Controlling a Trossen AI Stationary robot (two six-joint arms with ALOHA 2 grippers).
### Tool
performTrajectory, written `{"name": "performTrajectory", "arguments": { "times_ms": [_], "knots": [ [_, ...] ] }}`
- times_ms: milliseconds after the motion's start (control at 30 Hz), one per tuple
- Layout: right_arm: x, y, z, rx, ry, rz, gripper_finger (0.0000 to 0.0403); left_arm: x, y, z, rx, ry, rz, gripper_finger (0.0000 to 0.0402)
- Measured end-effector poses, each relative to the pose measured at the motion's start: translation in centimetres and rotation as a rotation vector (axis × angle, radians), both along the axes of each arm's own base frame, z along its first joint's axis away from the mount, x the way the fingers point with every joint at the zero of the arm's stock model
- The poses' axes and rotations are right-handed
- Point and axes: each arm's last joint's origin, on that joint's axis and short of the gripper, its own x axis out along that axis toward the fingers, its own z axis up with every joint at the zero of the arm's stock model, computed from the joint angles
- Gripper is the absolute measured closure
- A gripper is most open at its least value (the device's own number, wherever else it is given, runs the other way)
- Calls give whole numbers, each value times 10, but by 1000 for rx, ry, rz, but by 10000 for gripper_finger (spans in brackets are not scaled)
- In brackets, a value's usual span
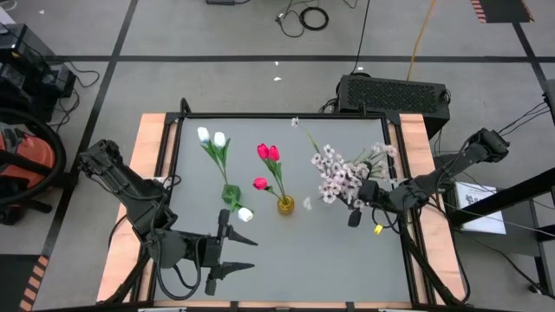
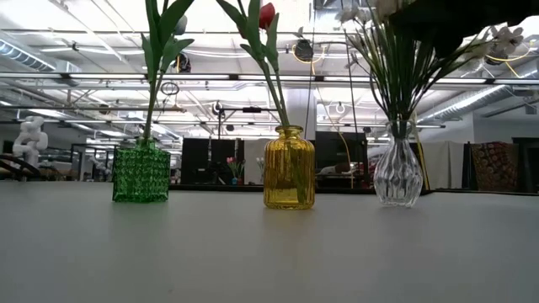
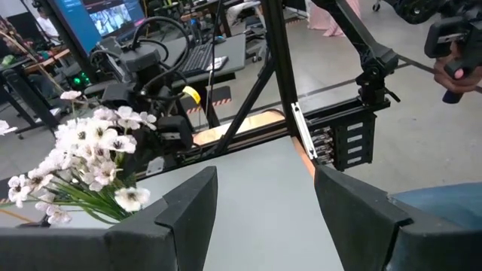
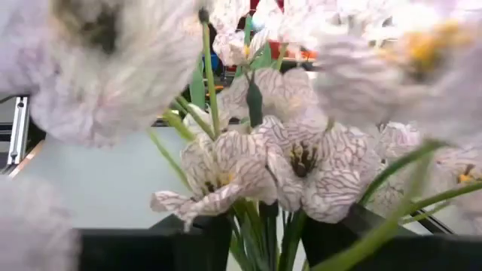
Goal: Sort flowers into vase by color
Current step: Put the white flowers into the transparent flower vase
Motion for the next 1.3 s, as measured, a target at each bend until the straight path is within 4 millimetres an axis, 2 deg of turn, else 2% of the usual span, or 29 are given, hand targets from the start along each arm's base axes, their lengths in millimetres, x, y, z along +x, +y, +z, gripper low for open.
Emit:
{"name": "performTrajectory", "arguments": {
  "times_ms": [367,767,900,1100,1300],
  "knots": [
    [-1,3,6,27,-53,24,238,0,-1,0,1,0,-2,172],
    [-6,14,6,18,-48,84,148,-4,-4,0,5,2,-17,172],
    [-7,17,6,36,-3,95,105,-6,-7,0,5,2,-28,172],
    [-10,24,20,93,87,109,34,-7,-7,0,6,2,-32,172],
    [-17,29,36,138,167,130,7,-7,-7,0,6,2,-32,172]
  ]
}}
